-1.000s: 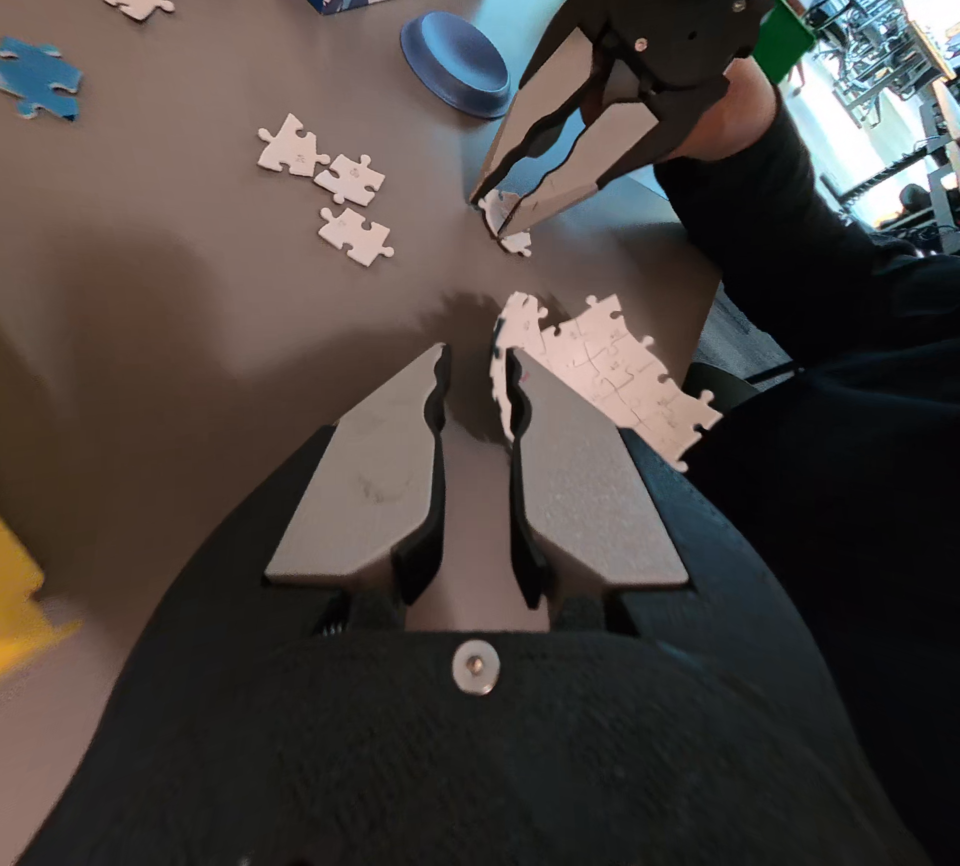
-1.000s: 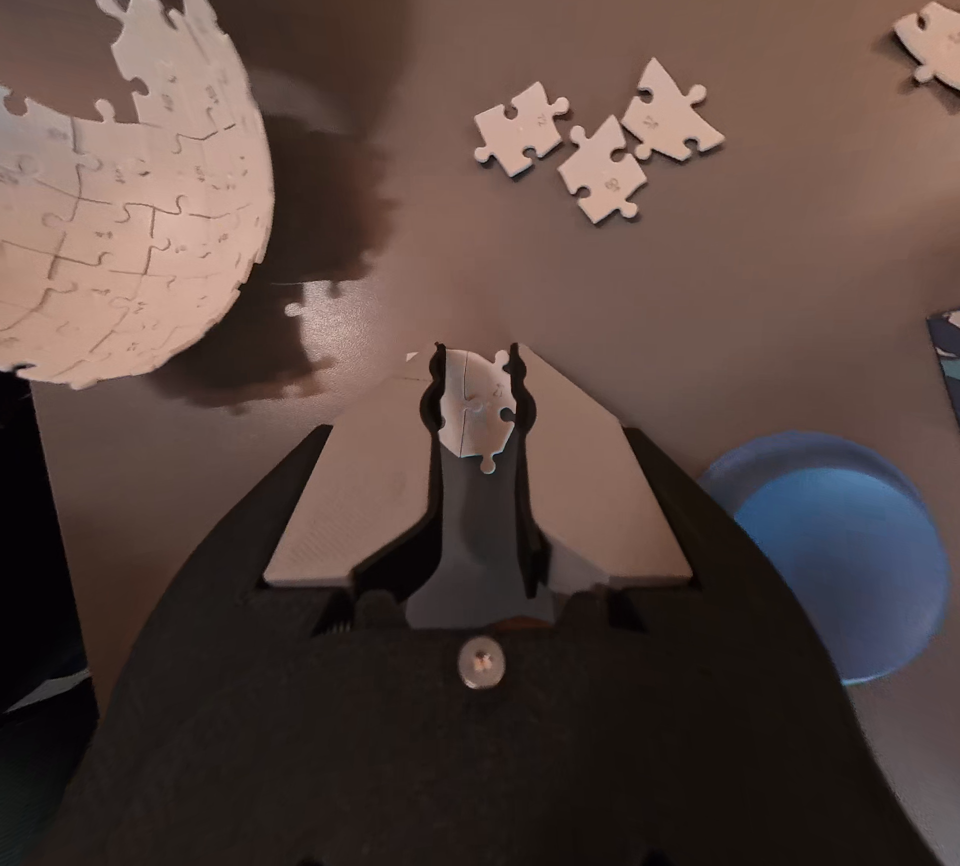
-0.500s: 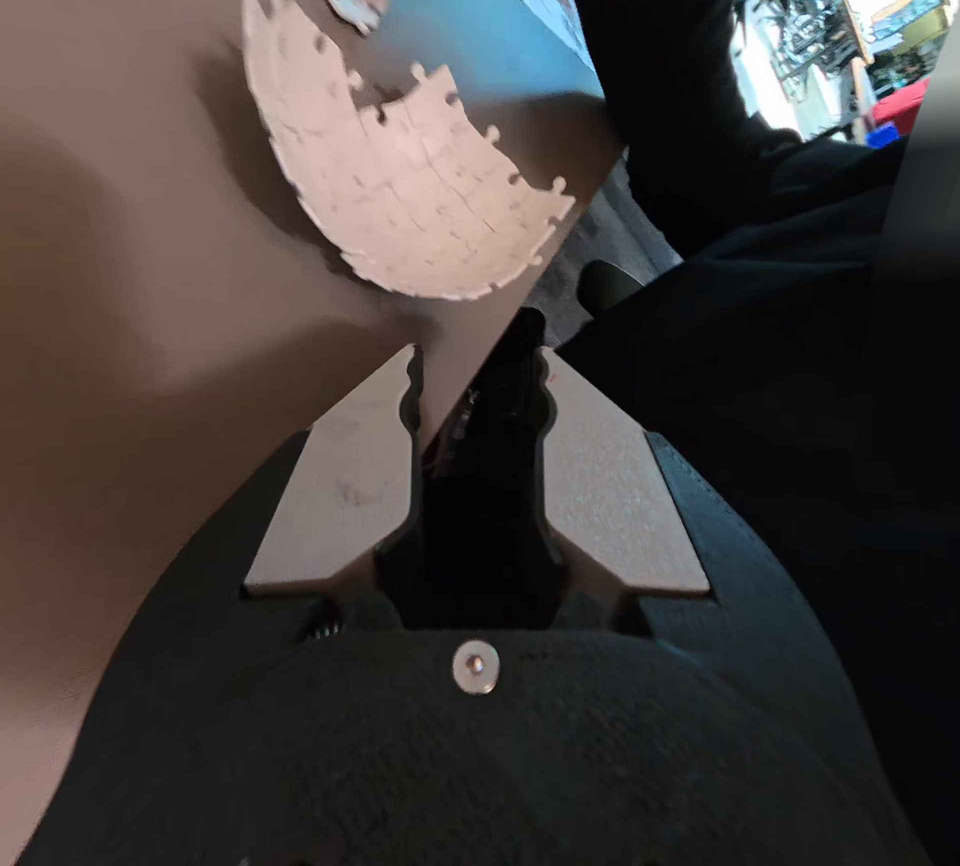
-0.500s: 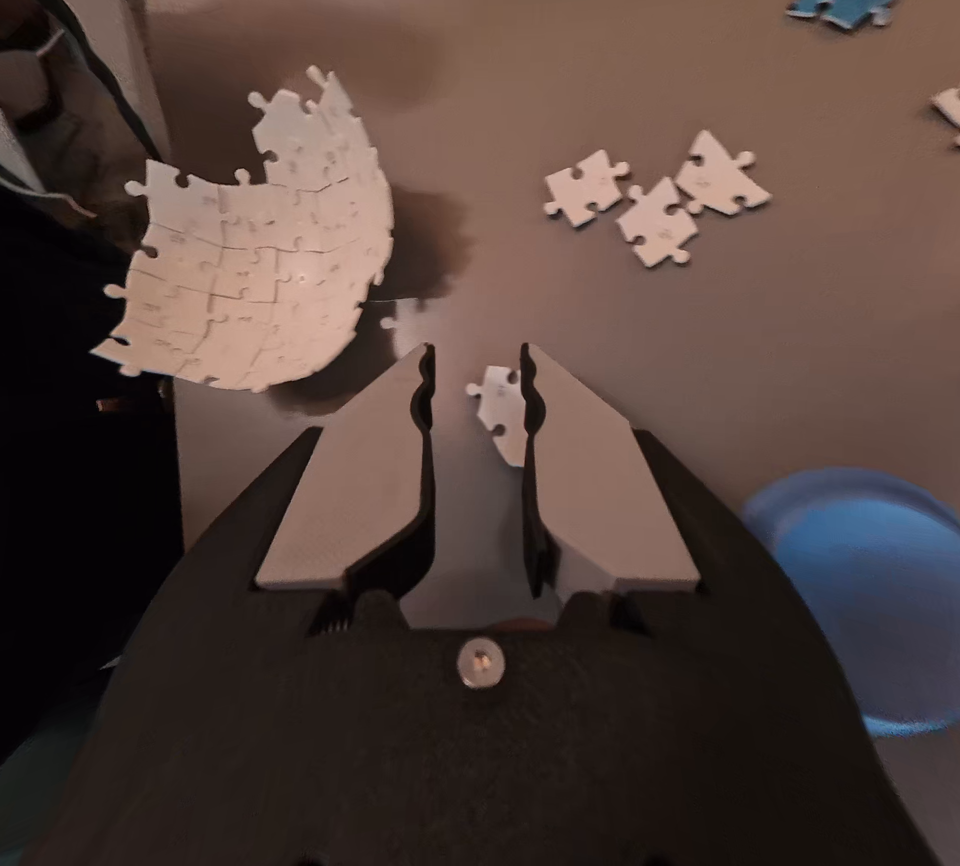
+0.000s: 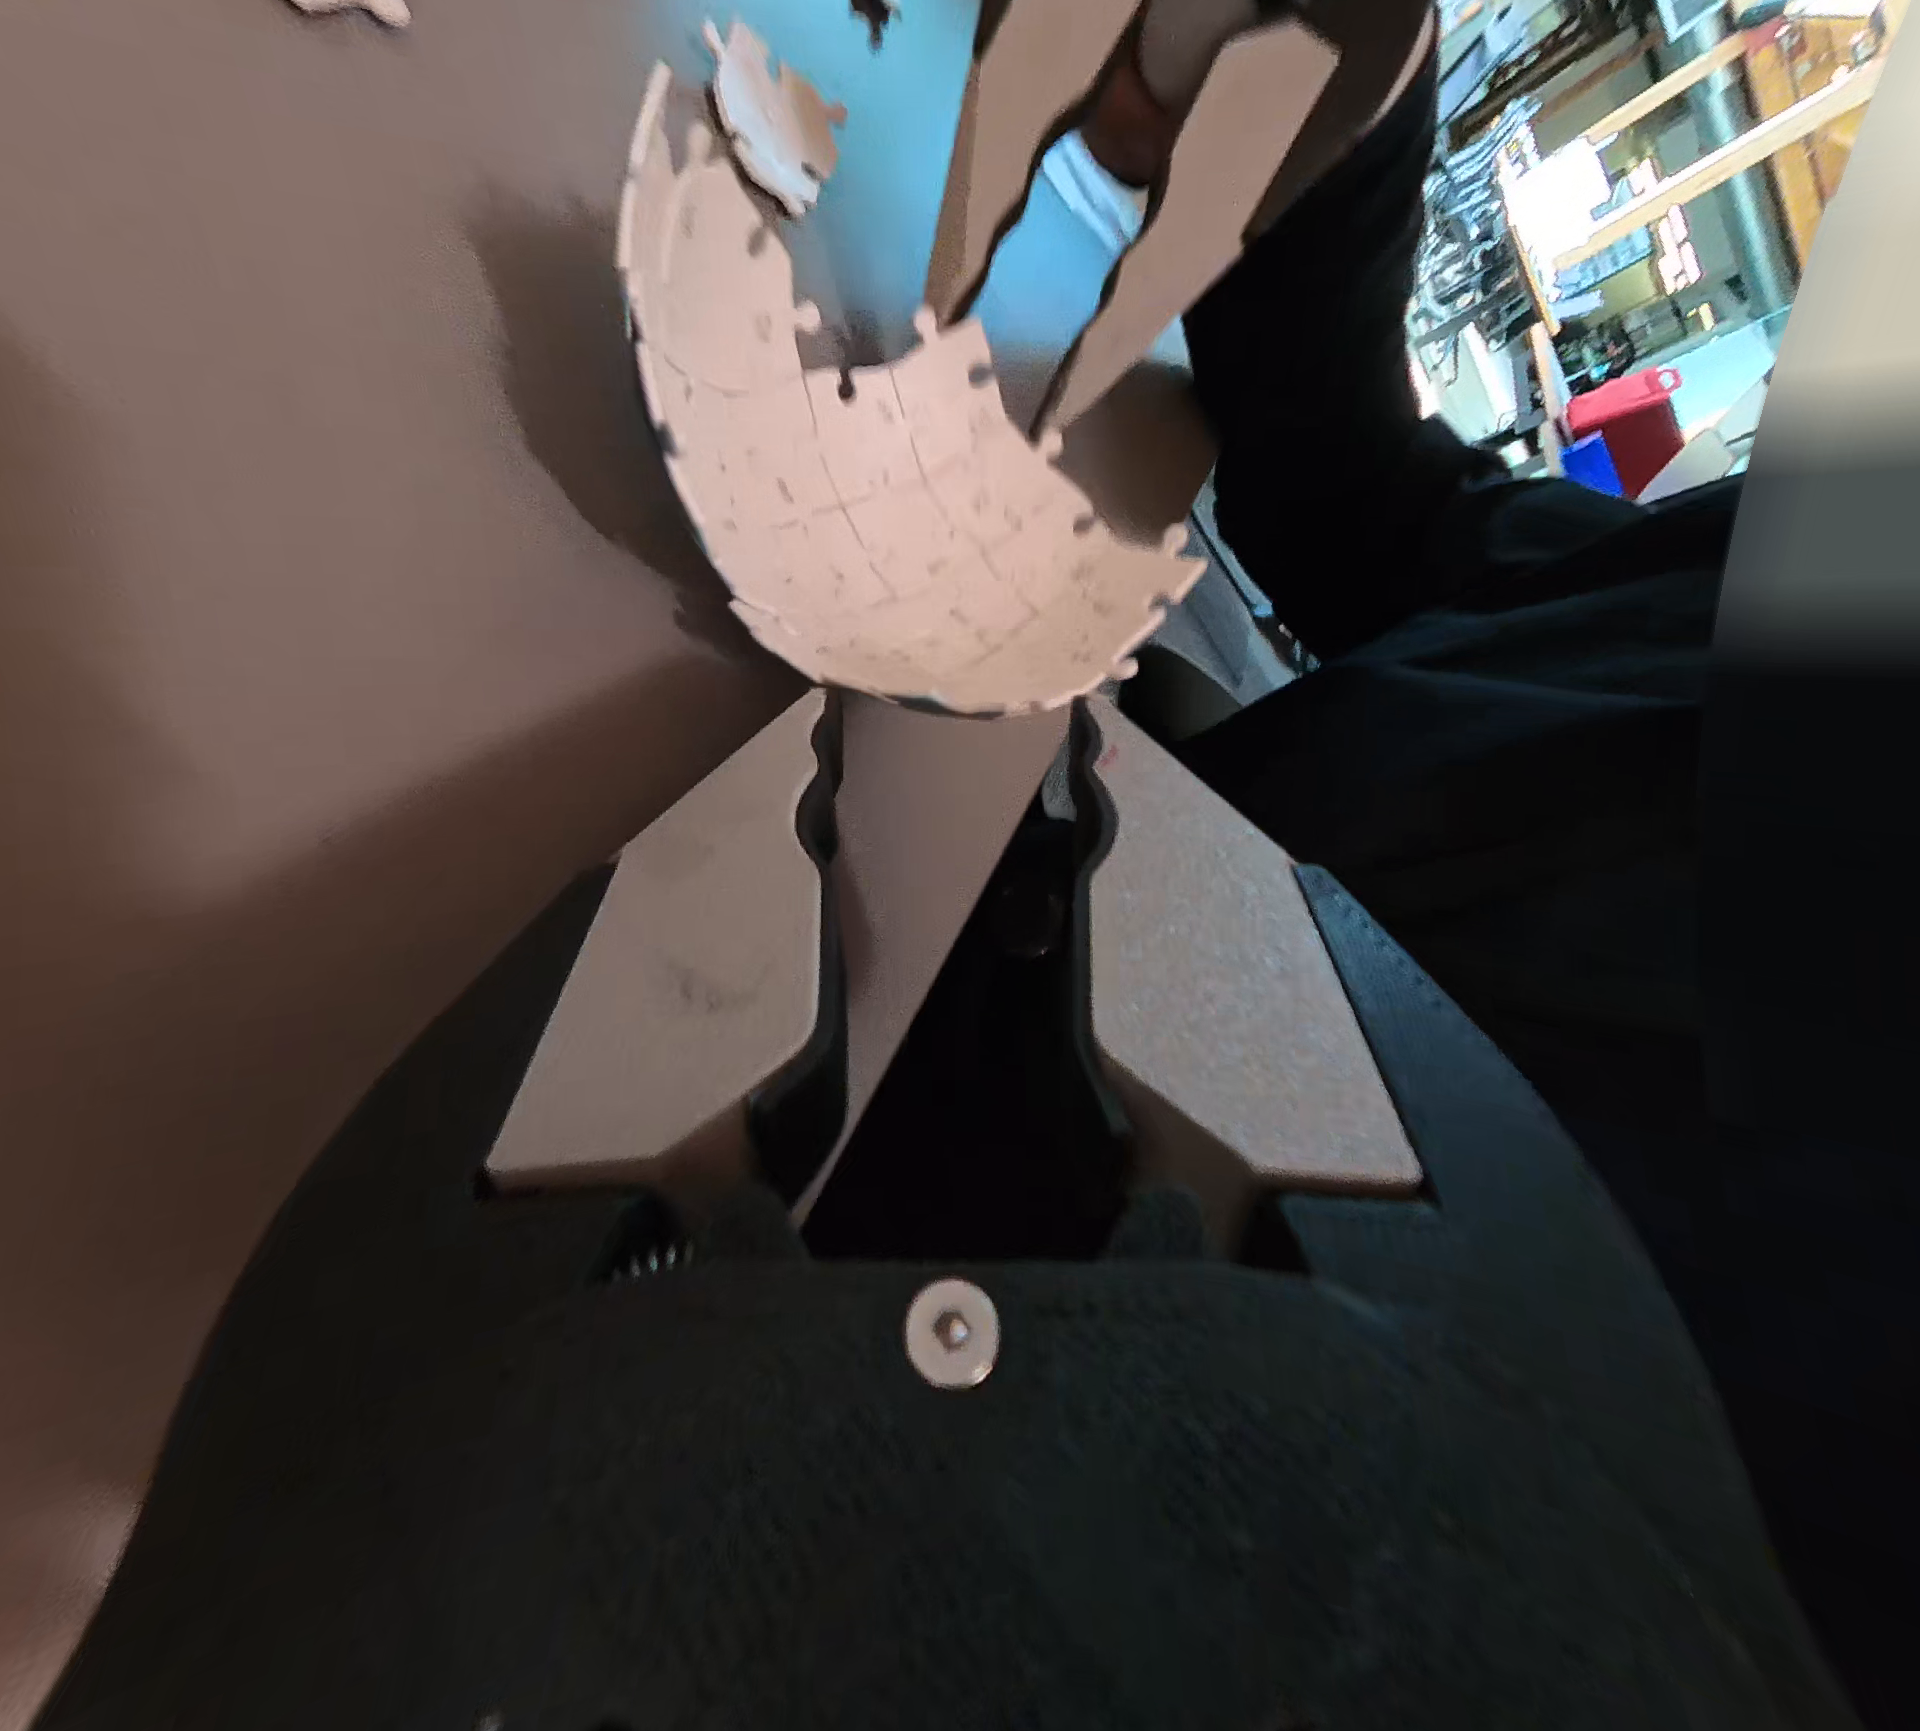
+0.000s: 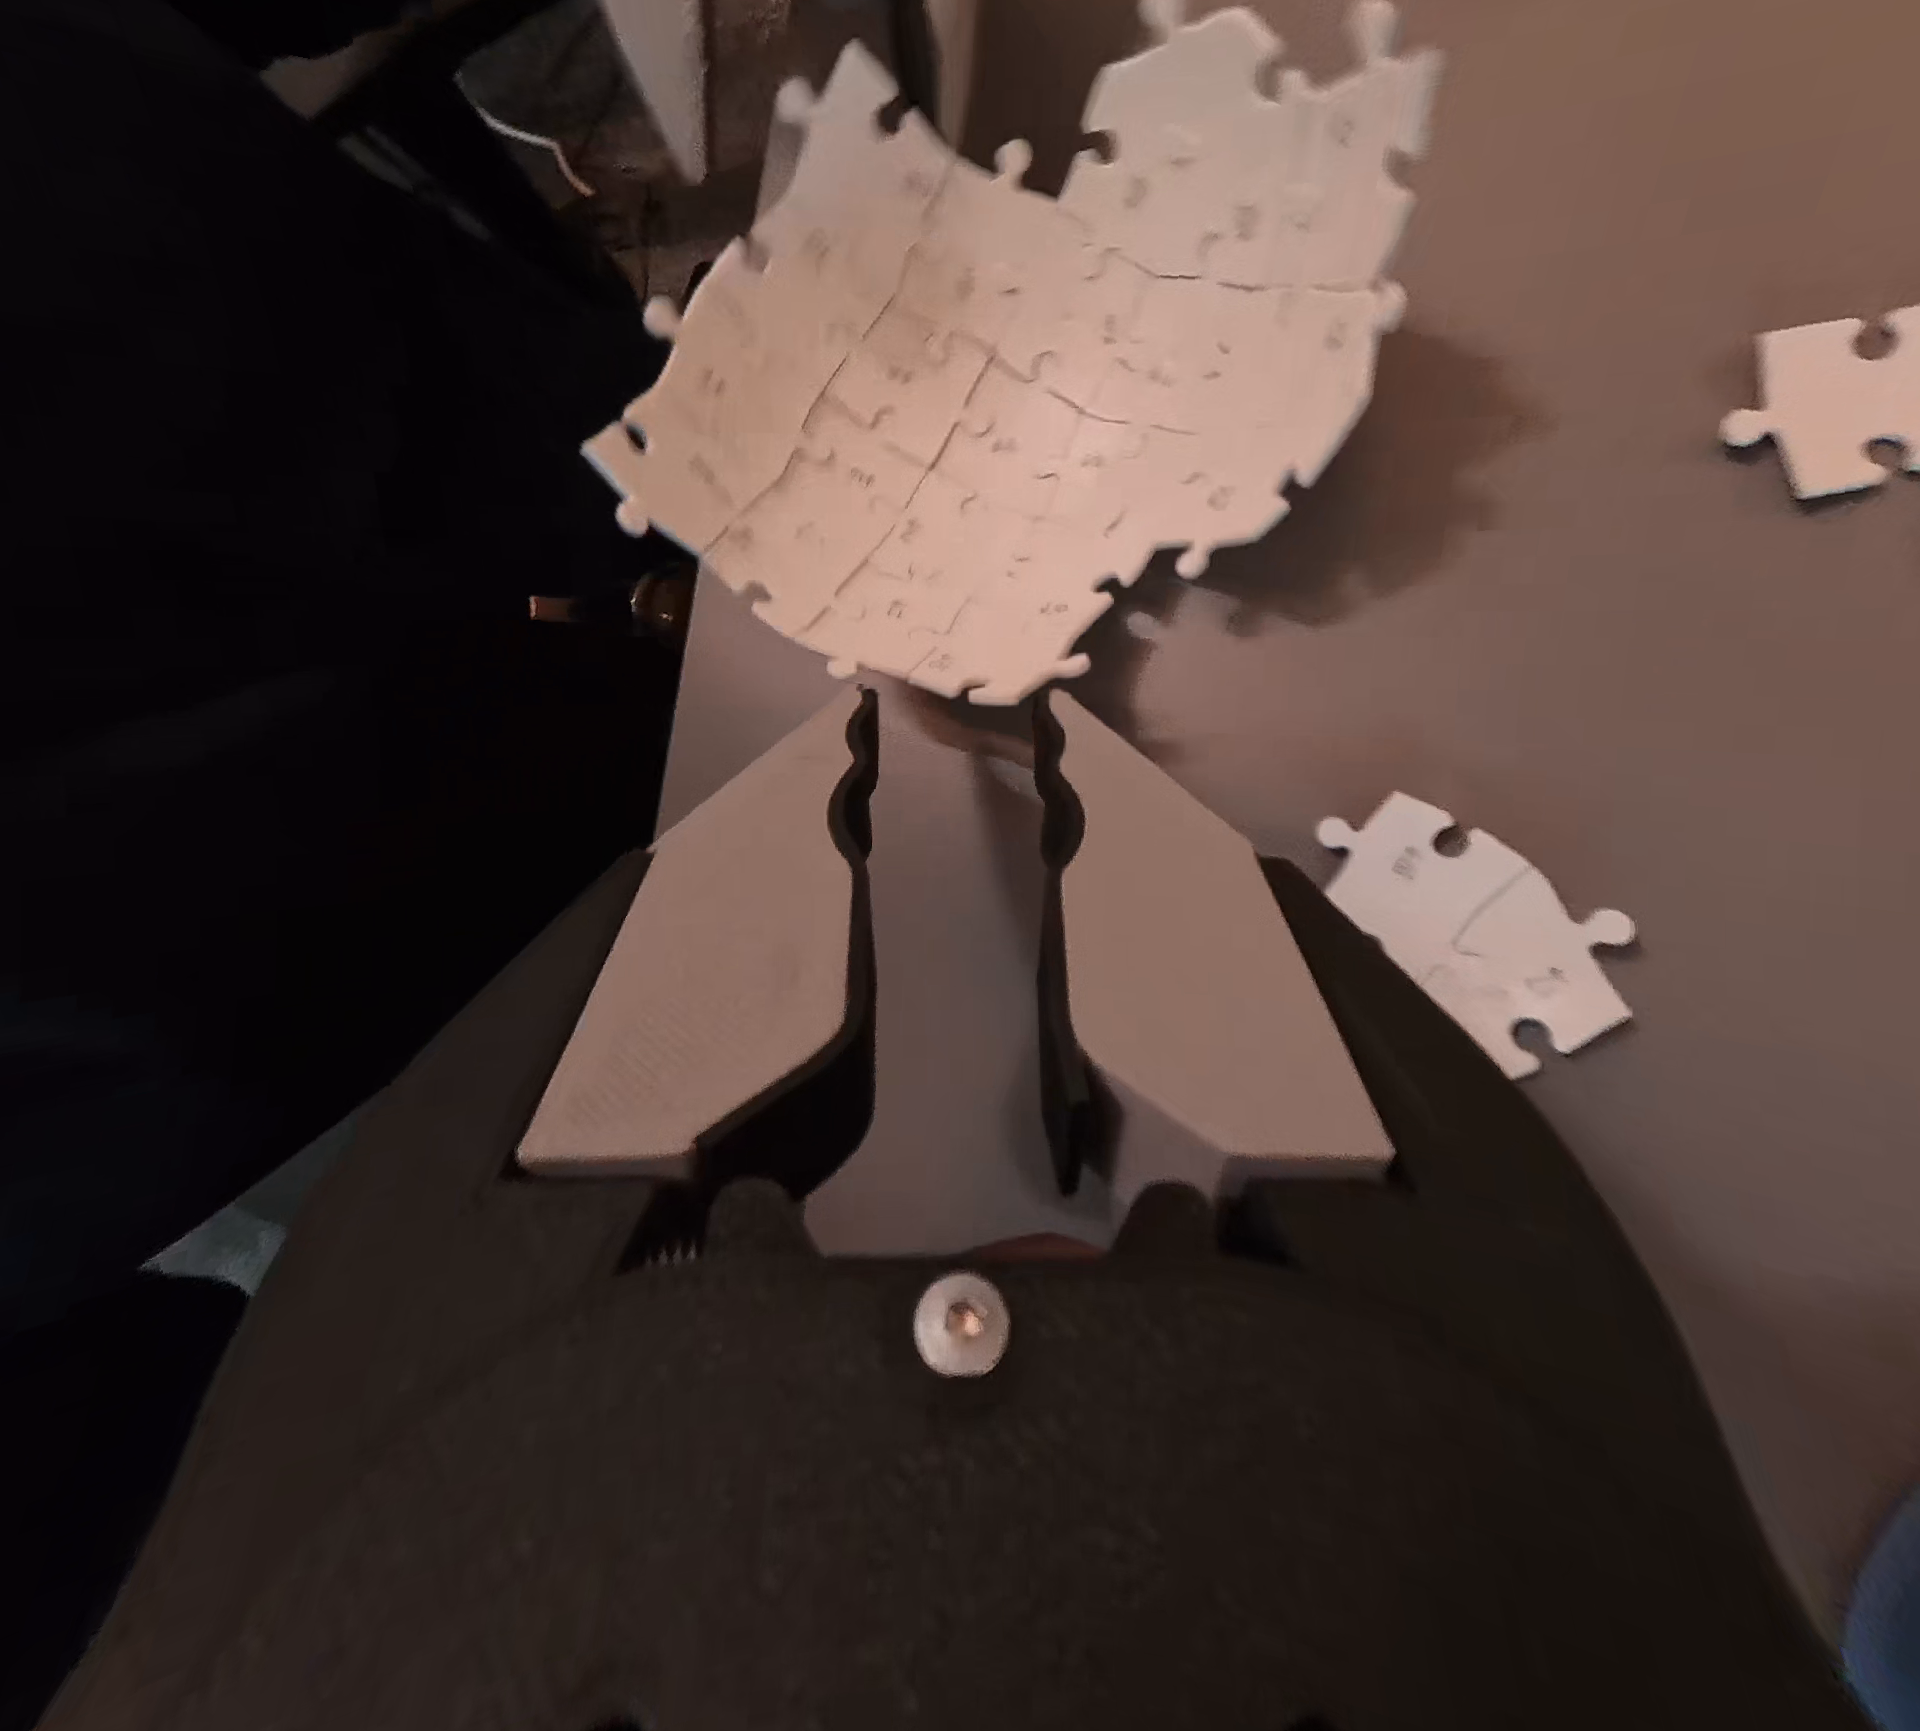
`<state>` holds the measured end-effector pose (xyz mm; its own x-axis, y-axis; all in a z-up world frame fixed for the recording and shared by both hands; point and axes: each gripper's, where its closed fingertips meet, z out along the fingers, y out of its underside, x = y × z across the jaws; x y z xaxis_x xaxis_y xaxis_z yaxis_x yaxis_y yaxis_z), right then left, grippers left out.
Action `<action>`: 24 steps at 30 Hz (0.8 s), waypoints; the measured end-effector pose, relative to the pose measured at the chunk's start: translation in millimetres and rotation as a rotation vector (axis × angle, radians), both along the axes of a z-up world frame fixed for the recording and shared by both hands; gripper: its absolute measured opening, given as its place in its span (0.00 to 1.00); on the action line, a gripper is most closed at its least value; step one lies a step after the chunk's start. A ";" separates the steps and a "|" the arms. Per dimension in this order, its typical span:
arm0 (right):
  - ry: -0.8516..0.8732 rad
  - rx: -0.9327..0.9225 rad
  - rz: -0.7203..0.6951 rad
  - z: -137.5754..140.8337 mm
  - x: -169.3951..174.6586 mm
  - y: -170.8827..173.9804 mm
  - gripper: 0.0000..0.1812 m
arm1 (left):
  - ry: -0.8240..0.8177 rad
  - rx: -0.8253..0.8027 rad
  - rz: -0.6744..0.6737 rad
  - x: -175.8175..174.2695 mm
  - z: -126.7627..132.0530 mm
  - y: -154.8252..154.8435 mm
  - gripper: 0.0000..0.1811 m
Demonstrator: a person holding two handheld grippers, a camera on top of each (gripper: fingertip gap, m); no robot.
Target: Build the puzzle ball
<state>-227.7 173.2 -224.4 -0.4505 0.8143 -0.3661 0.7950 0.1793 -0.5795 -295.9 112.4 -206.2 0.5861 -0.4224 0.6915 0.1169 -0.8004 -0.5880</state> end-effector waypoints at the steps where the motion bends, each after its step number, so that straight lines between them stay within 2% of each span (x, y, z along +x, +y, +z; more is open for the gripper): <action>1: -0.008 0.000 0.015 -0.7 1.9 -2.6 0.15 | -0.005 0.004 0.009 -2.8 1.4 3.5 0.23; 9: -0.089 -0.006 0.062 -3.4 21.2 -2.9 0.15 | 0.025 0.032 0.042 -23.5 6.0 25.8 0.23; 12: -0.083 0.059 -0.010 2.5 29.2 20.5 0.14 | 0.021 0.052 0.057 -30.2 12.3 30.5 0.22; 15: -0.021 0.168 -0.196 15.3 29.3 66.8 0.15 | 0.032 0.052 0.055 -30.9 11.2 30.2 0.22; 17: -0.006 0.264 -0.272 16.6 35.9 93.6 0.16 | 0.029 0.035 0.030 -25.0 6.7 27.2 0.22; 24: -0.001 0.364 -0.303 2.0 28.5 112.1 0.18 | 0.095 0.020 -0.005 -15.4 -6.2 34.5 0.21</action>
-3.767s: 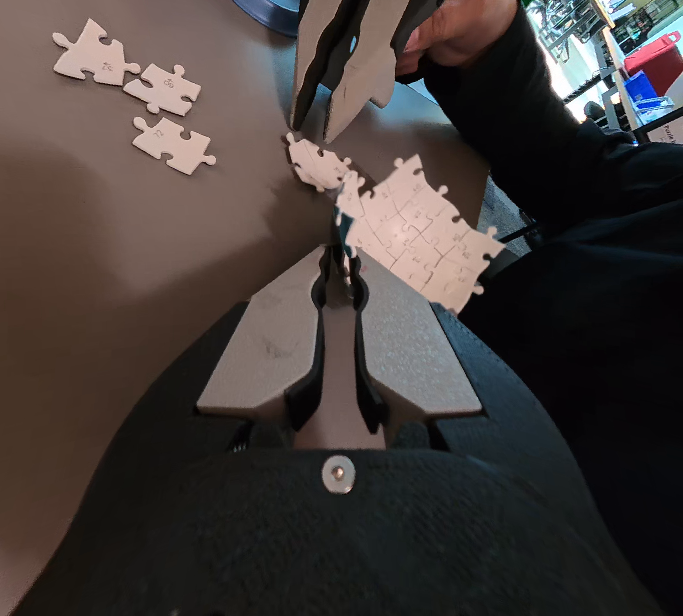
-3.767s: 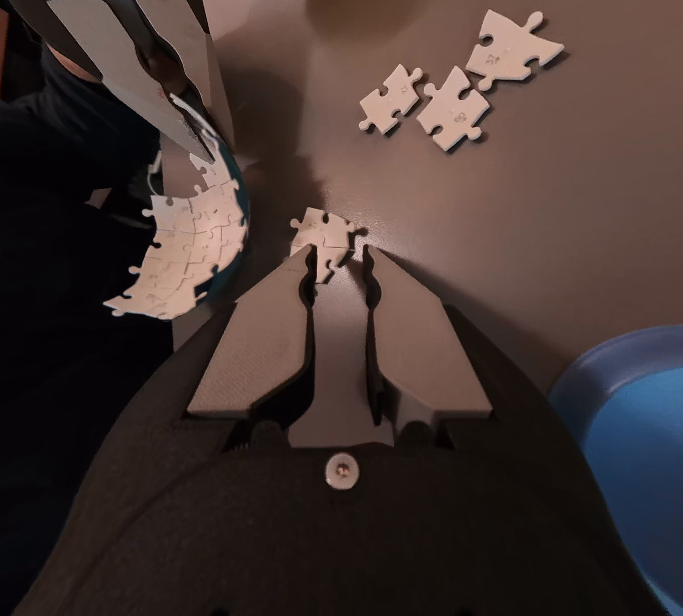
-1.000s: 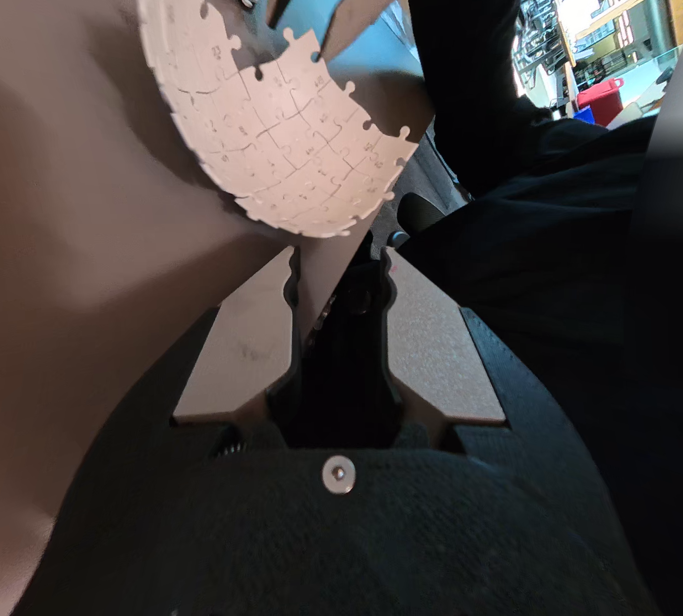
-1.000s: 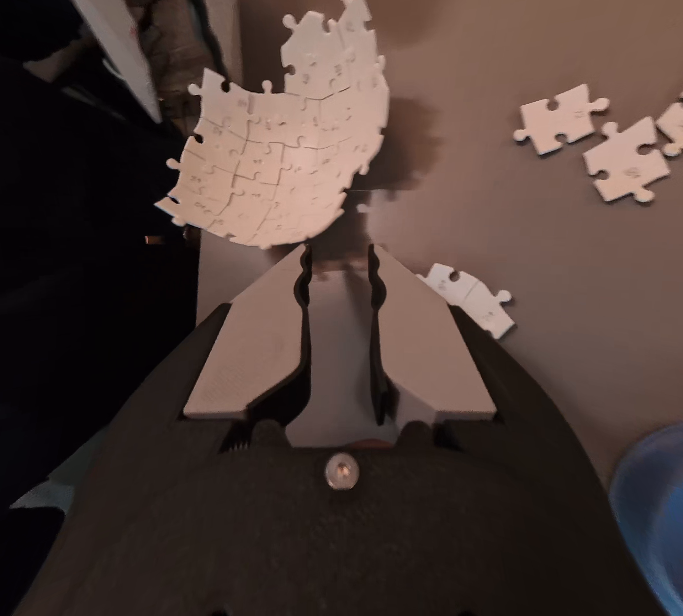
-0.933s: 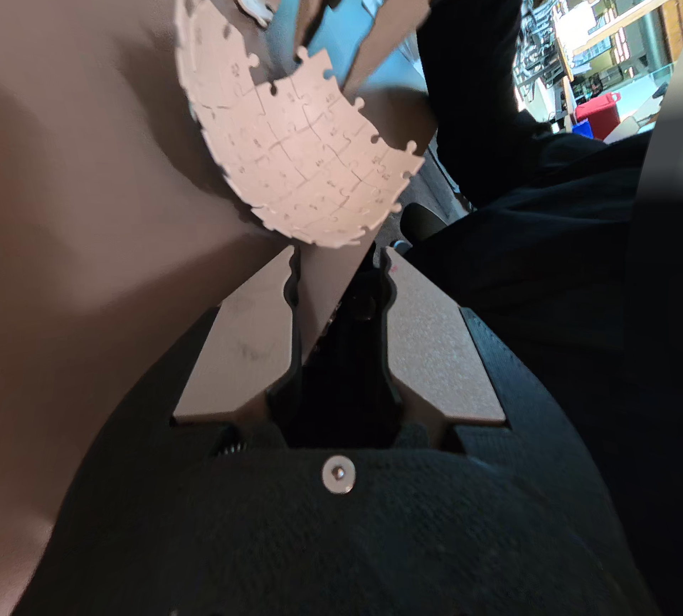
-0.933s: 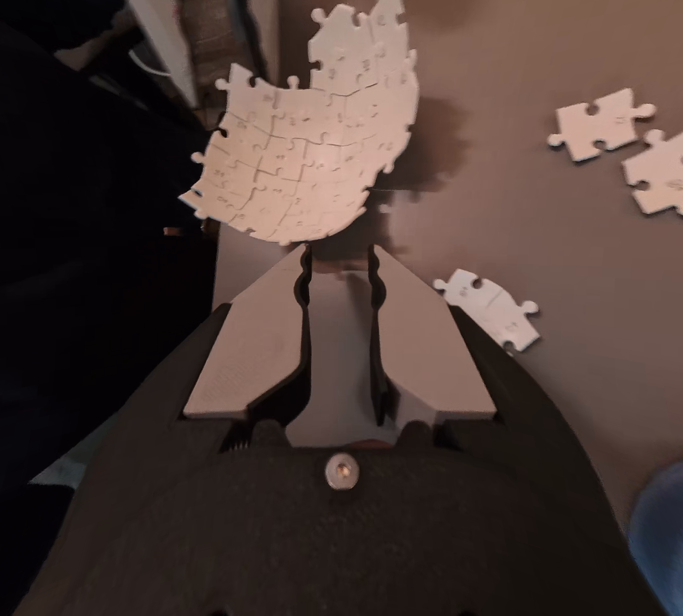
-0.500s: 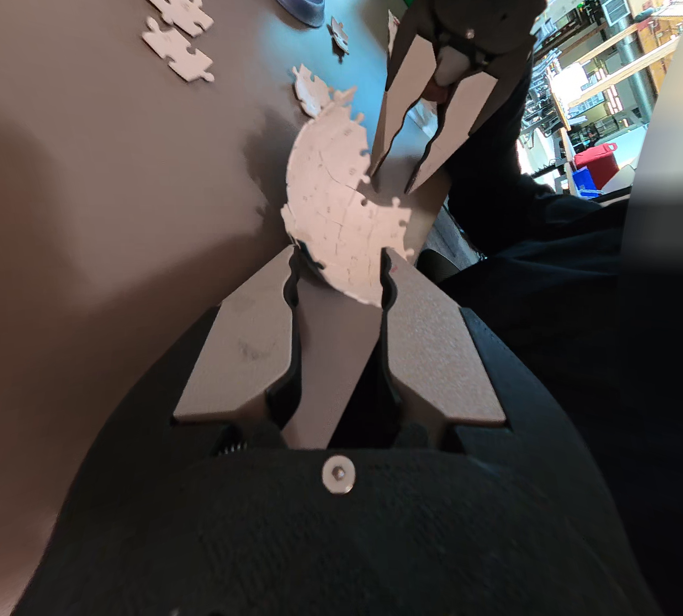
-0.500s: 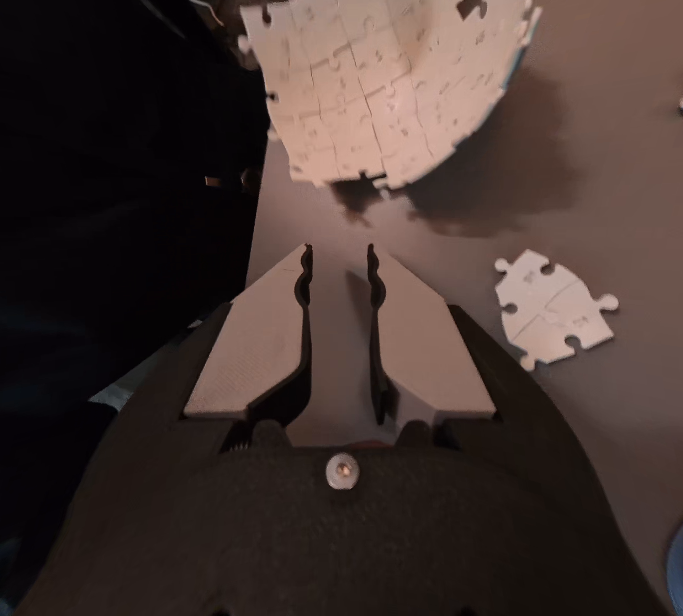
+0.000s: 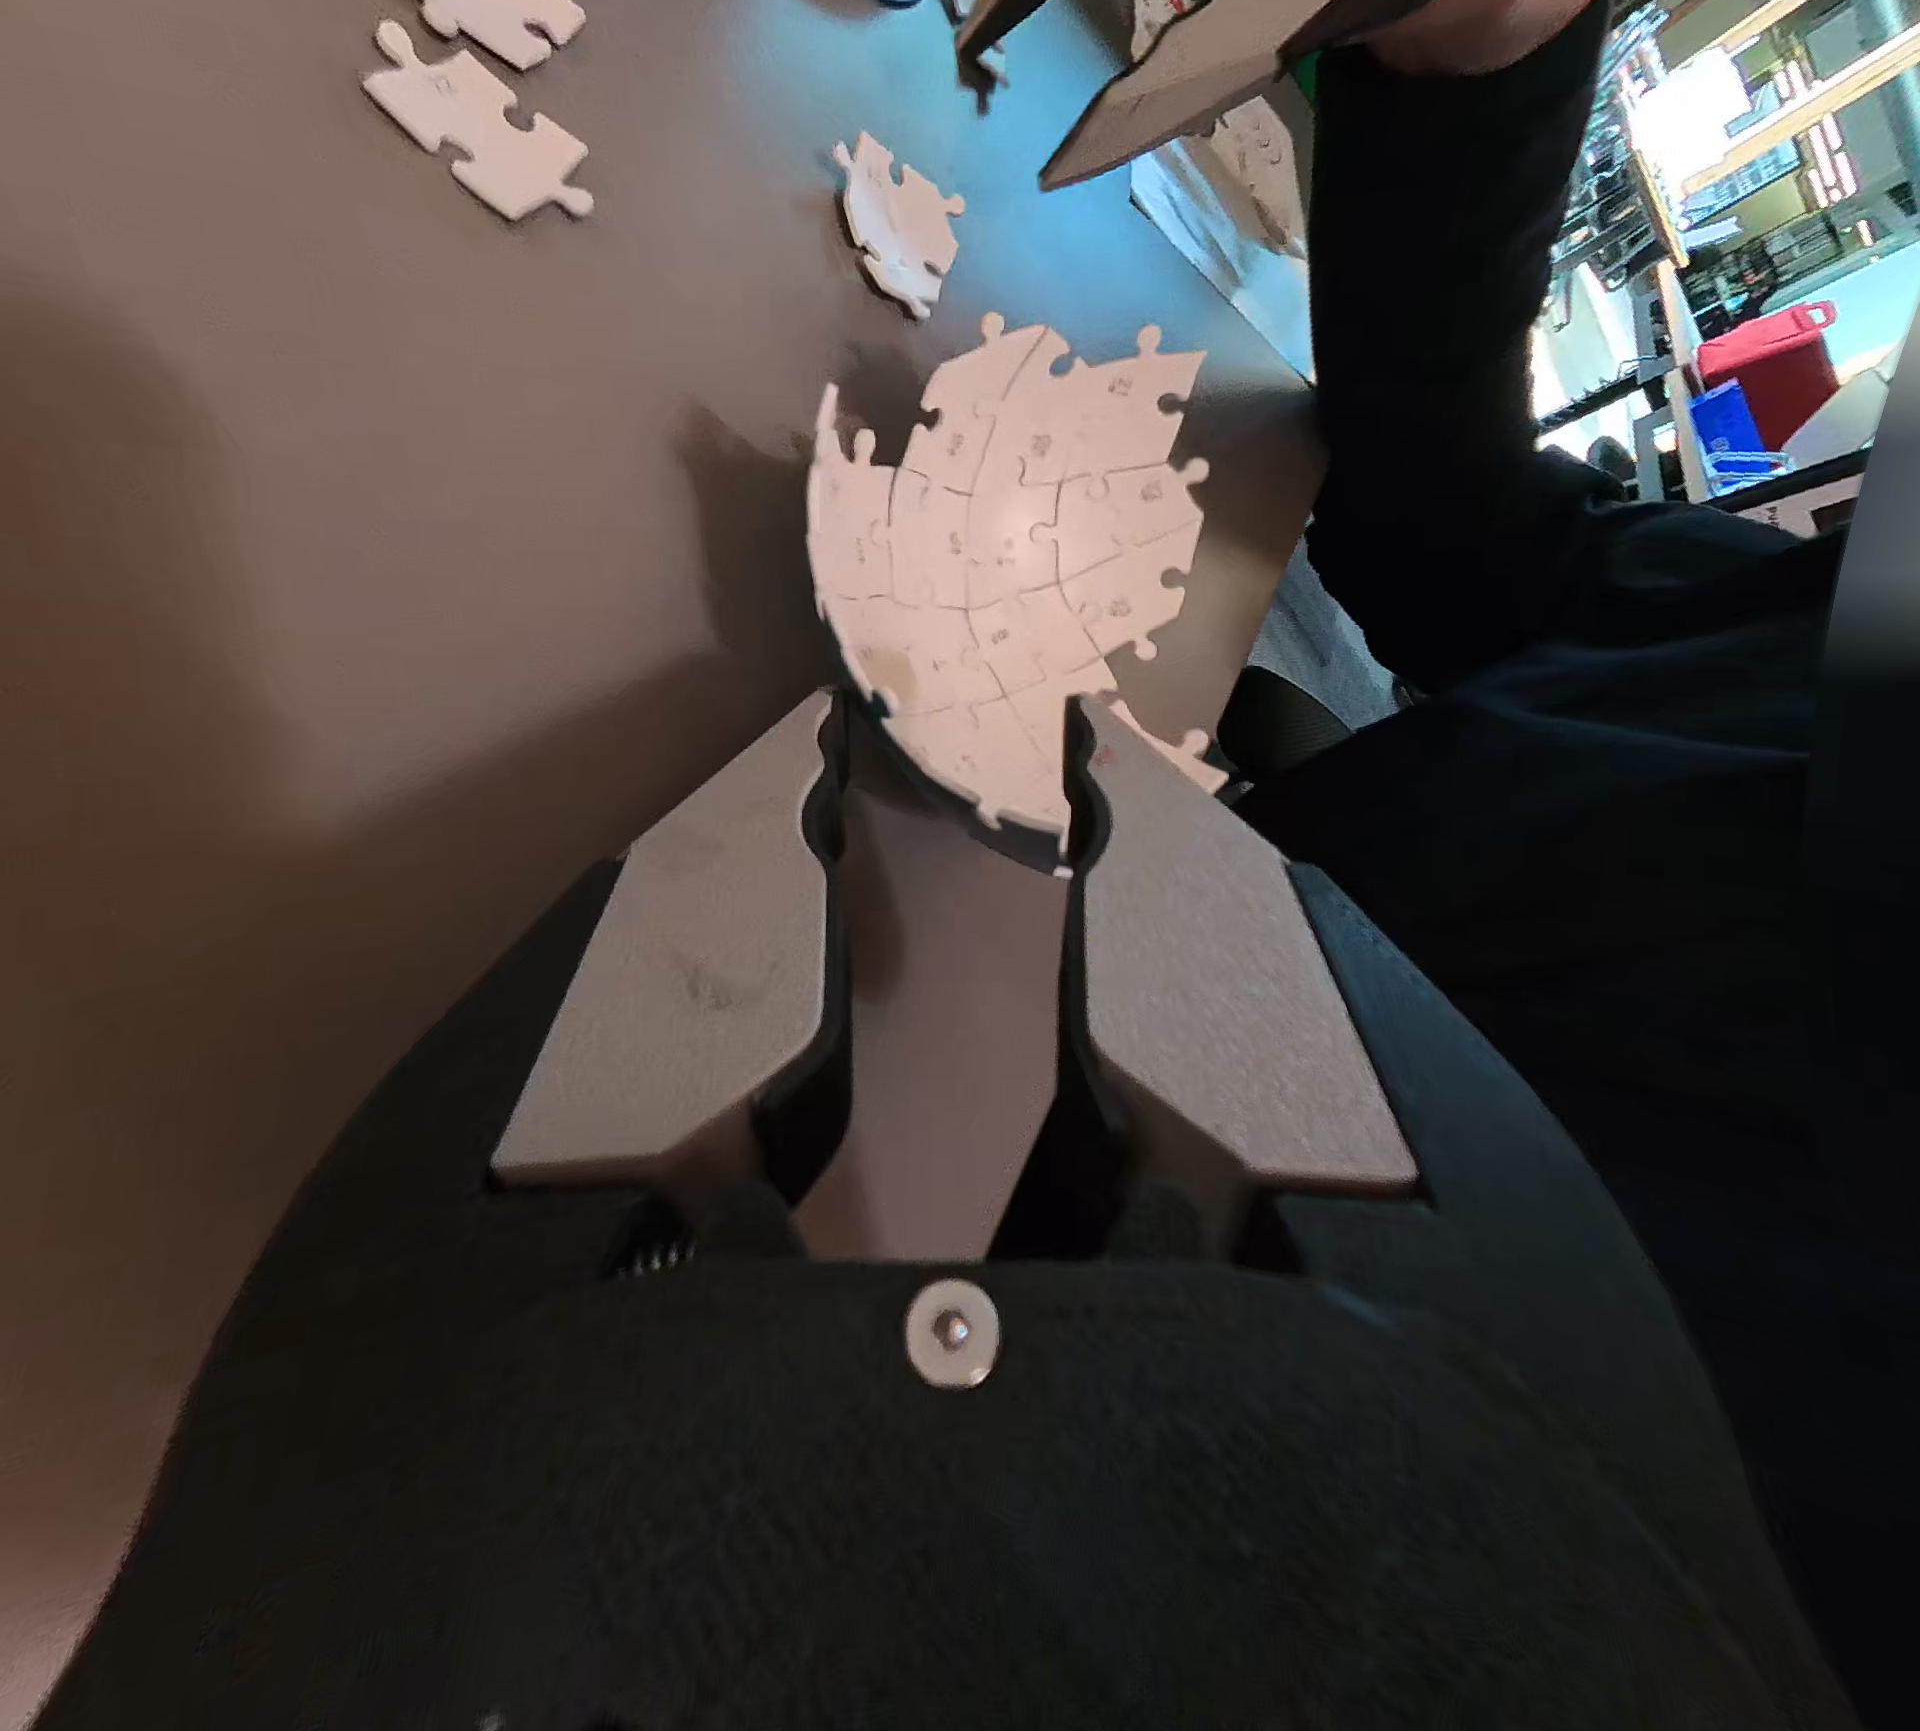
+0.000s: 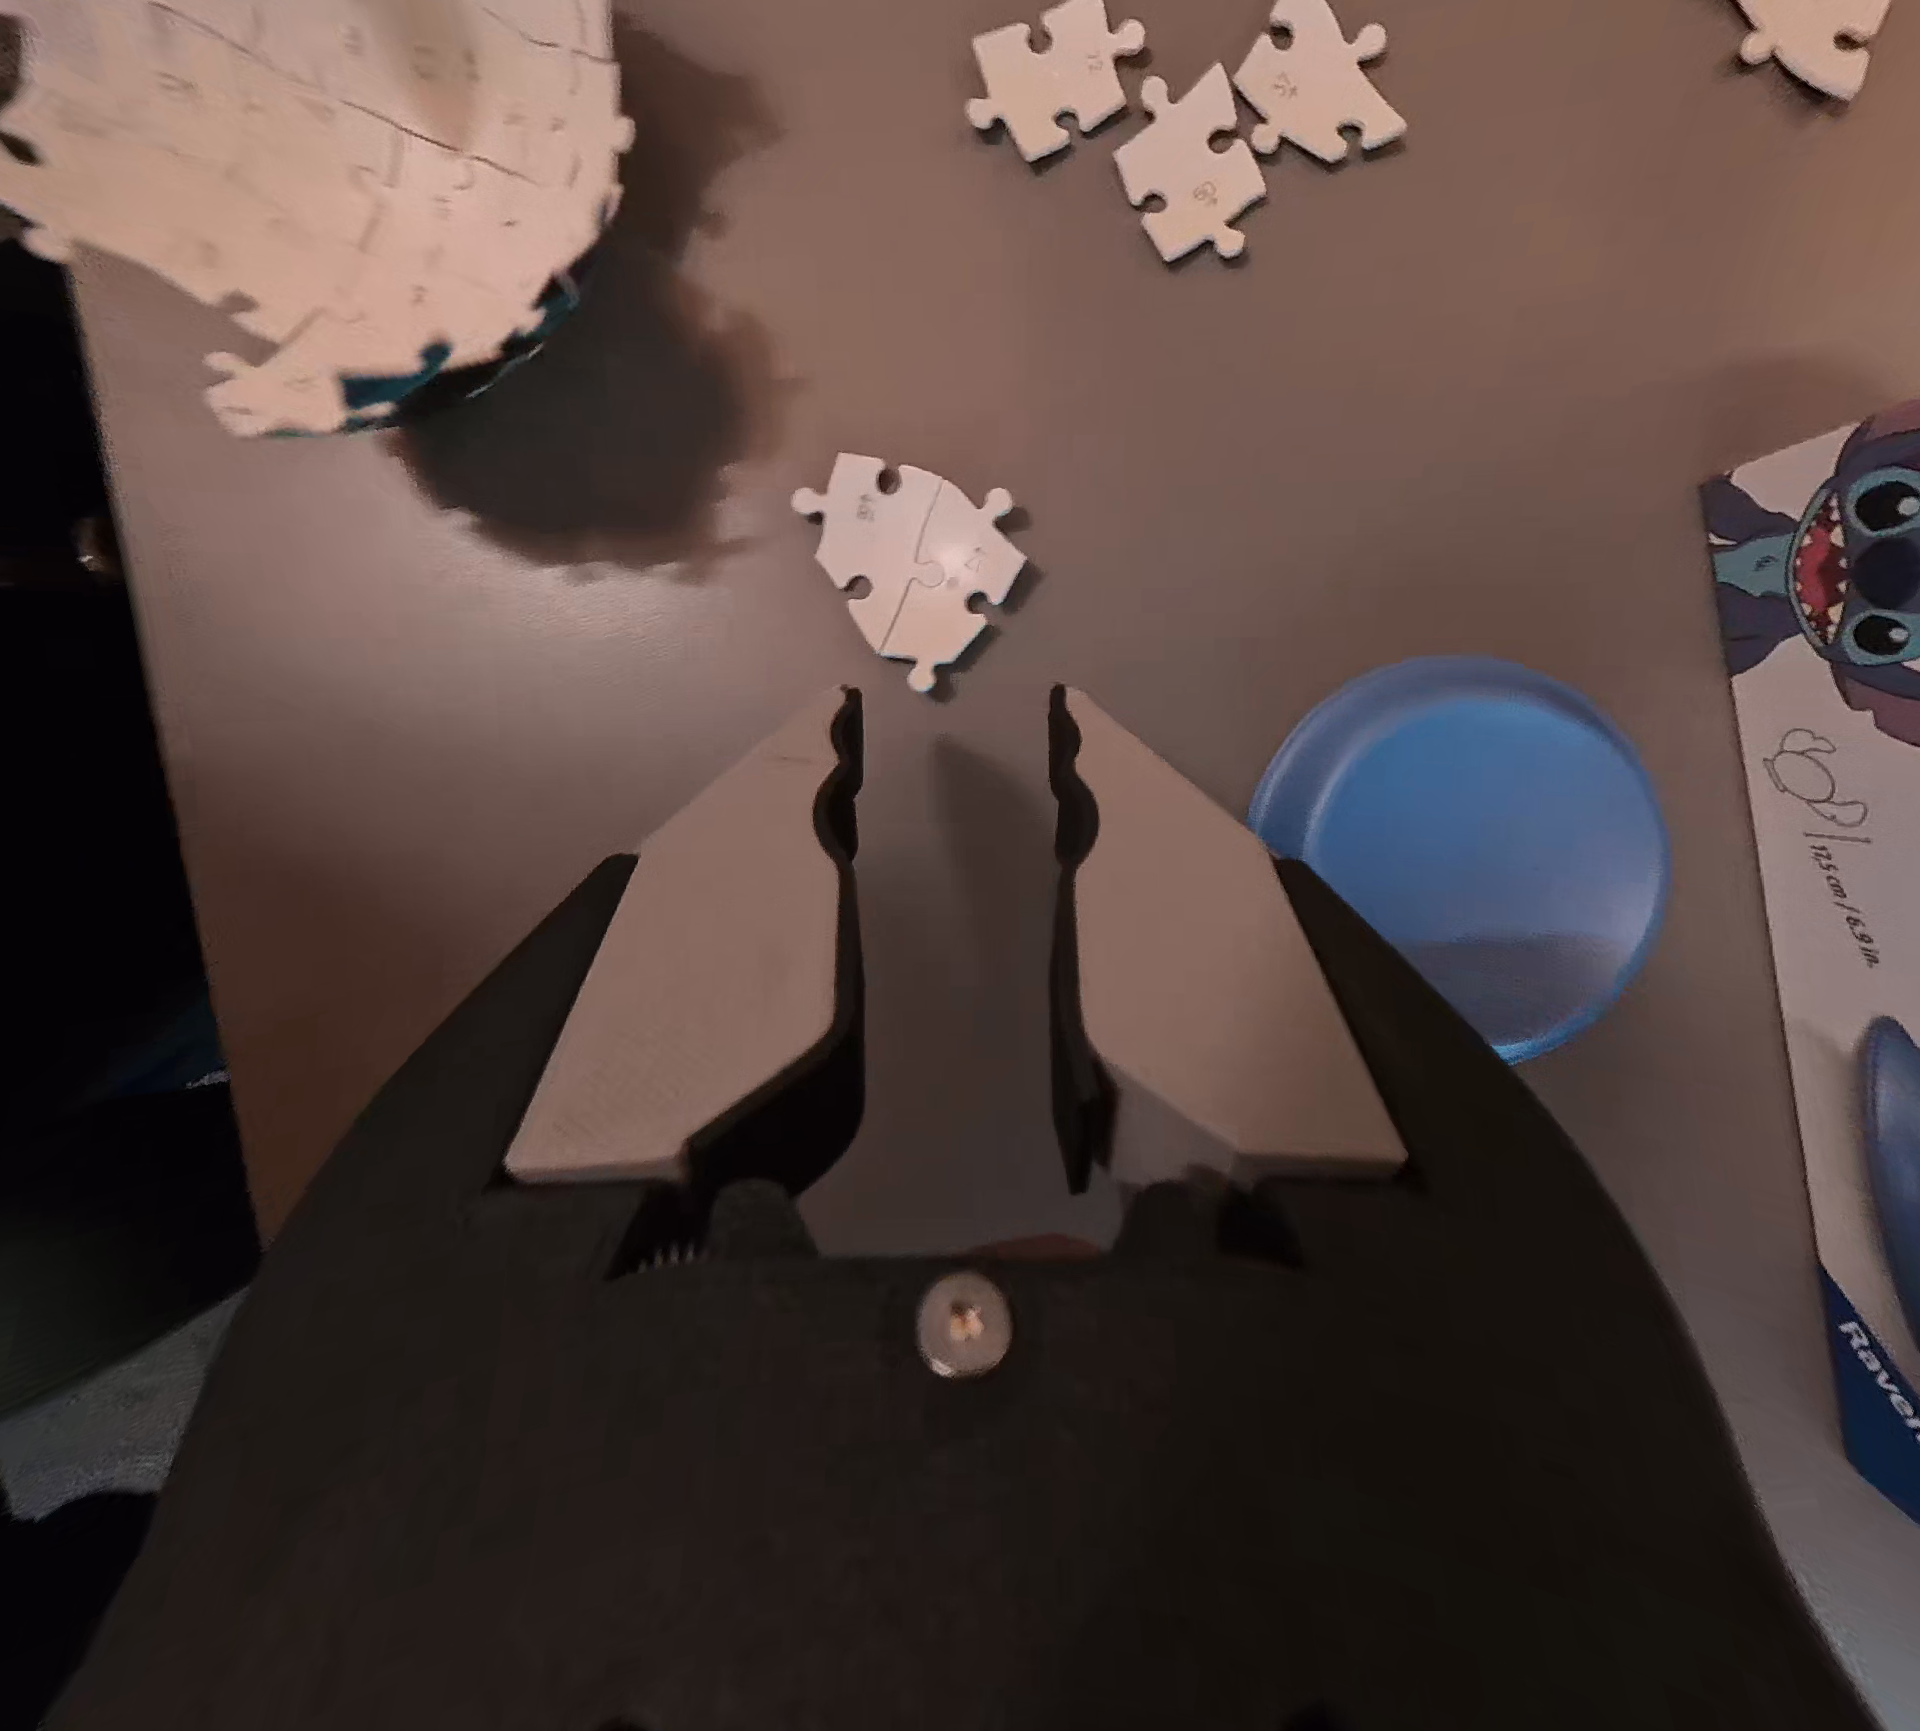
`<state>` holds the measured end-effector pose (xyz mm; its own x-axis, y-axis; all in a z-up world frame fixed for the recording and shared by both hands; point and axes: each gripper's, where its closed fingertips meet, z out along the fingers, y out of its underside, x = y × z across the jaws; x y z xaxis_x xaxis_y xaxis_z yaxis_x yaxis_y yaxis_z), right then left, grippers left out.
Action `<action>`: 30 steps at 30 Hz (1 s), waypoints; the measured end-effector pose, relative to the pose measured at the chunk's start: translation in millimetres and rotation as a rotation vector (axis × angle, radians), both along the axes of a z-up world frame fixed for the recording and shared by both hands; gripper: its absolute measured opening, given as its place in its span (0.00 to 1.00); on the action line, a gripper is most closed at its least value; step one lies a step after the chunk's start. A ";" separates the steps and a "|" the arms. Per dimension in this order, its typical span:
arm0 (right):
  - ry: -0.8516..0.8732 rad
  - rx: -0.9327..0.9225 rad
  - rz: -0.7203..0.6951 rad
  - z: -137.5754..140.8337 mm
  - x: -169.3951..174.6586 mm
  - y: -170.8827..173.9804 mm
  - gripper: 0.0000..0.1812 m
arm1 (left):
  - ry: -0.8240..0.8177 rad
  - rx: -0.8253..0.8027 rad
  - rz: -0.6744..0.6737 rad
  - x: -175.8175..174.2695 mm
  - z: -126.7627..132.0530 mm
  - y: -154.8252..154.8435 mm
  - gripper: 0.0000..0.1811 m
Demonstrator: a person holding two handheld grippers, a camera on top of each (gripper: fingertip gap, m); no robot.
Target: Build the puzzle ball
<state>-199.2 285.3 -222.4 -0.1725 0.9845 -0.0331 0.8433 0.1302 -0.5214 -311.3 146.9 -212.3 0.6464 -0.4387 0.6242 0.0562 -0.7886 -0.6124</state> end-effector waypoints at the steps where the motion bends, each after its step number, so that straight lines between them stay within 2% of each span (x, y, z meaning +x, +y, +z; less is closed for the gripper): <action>1: -0.009 0.000 -0.018 -3.9 -1.8 2.5 0.18 | 0.003 0.006 -0.002 0.2 1.4 1.8 0.21; 9: -0.032 -0.192 -0.080 -20.5 -11.2 -2.8 0.23 | 0.046 0.025 -0.028 0.7 1.5 6.9 0.18; 13: -0.018 -0.266 -0.093 -19.8 -16.4 -7.9 0.18 | 0.037 0.026 -0.032 -0.4 1.2 7.0 0.17; 17: -0.030 -0.307 -0.069 -24.2 -18.3 -14.5 0.01 | 0.034 0.036 -0.025 -4.5 4.3 8.4 0.17; 21: -0.020 -0.349 -0.059 -23.6 -20.2 -17.0 0.01 | 0.034 0.042 -0.023 -7.8 7.8 9.4 0.18; 25: 0.039 -0.377 -0.057 -11.3 -23.4 -15.5 0.00 | 0.047 0.052 -0.018 -12.5 12.1 11.2 0.18; 30: 0.088 -0.300 -0.061 1.1 -23.3 -6.6 0.00 | 0.093 0.107 -0.001 -24.2 36.4 20.4 0.19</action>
